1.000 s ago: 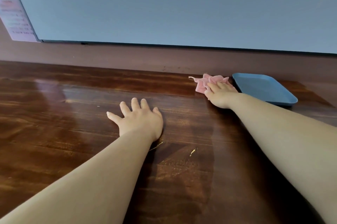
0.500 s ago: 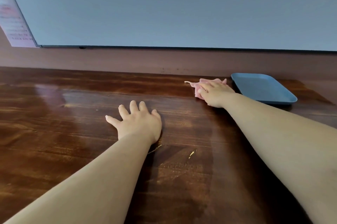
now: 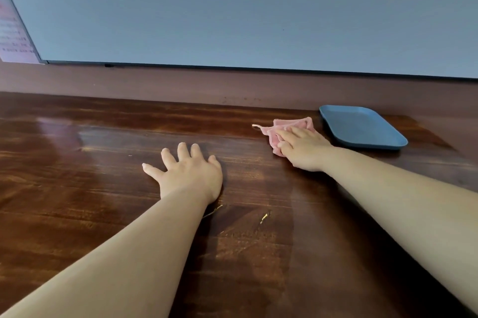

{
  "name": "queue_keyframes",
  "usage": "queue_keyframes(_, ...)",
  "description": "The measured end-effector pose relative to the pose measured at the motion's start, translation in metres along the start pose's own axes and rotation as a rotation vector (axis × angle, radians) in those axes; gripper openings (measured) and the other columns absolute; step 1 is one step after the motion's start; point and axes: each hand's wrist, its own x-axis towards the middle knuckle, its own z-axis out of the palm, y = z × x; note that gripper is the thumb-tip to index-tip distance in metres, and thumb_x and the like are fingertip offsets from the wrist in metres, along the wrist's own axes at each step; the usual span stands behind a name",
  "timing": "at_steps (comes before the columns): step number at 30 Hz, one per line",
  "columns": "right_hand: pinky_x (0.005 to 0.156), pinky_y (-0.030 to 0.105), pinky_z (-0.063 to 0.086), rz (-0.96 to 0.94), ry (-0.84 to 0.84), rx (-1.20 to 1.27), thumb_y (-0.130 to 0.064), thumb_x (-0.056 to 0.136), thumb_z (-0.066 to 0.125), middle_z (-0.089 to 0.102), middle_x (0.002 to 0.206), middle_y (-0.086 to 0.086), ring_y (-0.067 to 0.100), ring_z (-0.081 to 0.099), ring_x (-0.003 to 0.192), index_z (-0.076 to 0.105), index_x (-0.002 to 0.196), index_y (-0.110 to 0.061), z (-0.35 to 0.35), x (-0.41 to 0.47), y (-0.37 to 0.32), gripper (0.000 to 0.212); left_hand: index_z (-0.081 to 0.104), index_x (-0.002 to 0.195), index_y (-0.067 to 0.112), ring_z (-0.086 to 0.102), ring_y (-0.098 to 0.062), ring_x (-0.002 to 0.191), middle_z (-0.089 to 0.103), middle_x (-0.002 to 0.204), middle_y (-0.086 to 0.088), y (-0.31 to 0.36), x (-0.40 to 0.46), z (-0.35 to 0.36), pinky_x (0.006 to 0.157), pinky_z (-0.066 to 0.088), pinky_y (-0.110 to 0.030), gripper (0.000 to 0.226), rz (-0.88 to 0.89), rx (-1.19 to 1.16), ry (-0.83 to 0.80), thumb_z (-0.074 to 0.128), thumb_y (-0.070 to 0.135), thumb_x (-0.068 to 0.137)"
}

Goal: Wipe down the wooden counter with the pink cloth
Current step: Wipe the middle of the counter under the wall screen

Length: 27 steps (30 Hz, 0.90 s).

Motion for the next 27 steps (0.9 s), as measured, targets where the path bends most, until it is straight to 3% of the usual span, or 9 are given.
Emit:
queue_keyframes(4,0.122,0.044,0.016,-0.093,0.036,0.042,-0.040,0.102,0.016,0.022,0.165,-0.002,0.024,0.011,0.153,0.030,0.154,-0.034,0.005,-0.021,0.015,0.054,0.015,0.152,0.024,0.001,-0.033,0.146,0.010,0.160,0.002,-0.001,0.002,0.001,0.108,0.001,-0.069,0.060,-0.011,0.011,-0.004,0.007,0.047,0.097)
queue_keyframes(9,0.121,0.048,0.021,0.077,0.049,0.008,-0.036,0.106,0.018,0.027,0.162,0.003,0.031,0.021,0.147,0.033,0.154,-0.032,-0.009,-0.005,0.000,0.050,0.015,0.153,0.023,0.000,-0.033,0.146,0.009,0.161,0.001,0.000,-0.001,-0.003,0.109,0.000,-0.069,0.060,-0.003,-0.003,-0.013,0.007,0.046,0.097)
queue_keyframes(14,0.125,0.043,0.010,-0.038,0.017,-0.009,-0.042,0.104,0.014,0.016,0.167,-0.003,0.020,0.005,0.154,0.017,0.160,-0.038,0.009,-0.037,0.009,0.056,0.013,0.153,0.023,0.000,-0.034,0.146,0.008,0.161,0.000,-0.001,0.000,-0.002,0.108,-0.001,-0.069,0.061,0.003,-0.001,-0.019,0.007,0.047,0.097)
queue_keyframes(20,0.125,0.044,0.009,0.061,0.039,-0.003,-0.037,0.106,0.018,0.015,0.168,0.001,0.026,0.009,0.154,0.022,0.159,-0.032,-0.007,-0.023,-0.003,0.053,0.014,0.153,0.024,0.000,-0.033,0.146,0.009,0.161,0.001,-0.001,0.001,-0.002,0.109,0.001,-0.069,0.061,-0.004,-0.003,-0.013,0.007,0.047,0.097)
queue_keyframes(24,0.125,0.041,0.007,-0.020,-0.013,0.009,-0.039,0.105,0.015,0.010,0.169,-0.002,0.018,0.002,0.155,0.012,0.161,-0.034,0.008,-0.054,0.003,0.056,0.014,0.153,0.024,0.001,-0.033,0.146,0.009,0.161,0.001,-0.002,0.001,0.001,0.109,0.001,-0.069,0.061,0.001,0.009,-0.012,0.006,0.047,0.097)
queue_keyframes(27,0.125,0.041,0.010,-0.027,0.025,0.059,-0.035,0.105,0.018,0.015,0.168,-0.003,0.019,0.006,0.155,0.018,0.160,-0.036,0.006,-0.060,0.011,0.055,0.016,0.152,0.023,0.002,-0.034,0.146,0.011,0.160,0.001,-0.002,0.002,0.001,0.108,0.001,-0.070,0.061,-0.009,0.016,-0.018,0.007,0.047,0.096)
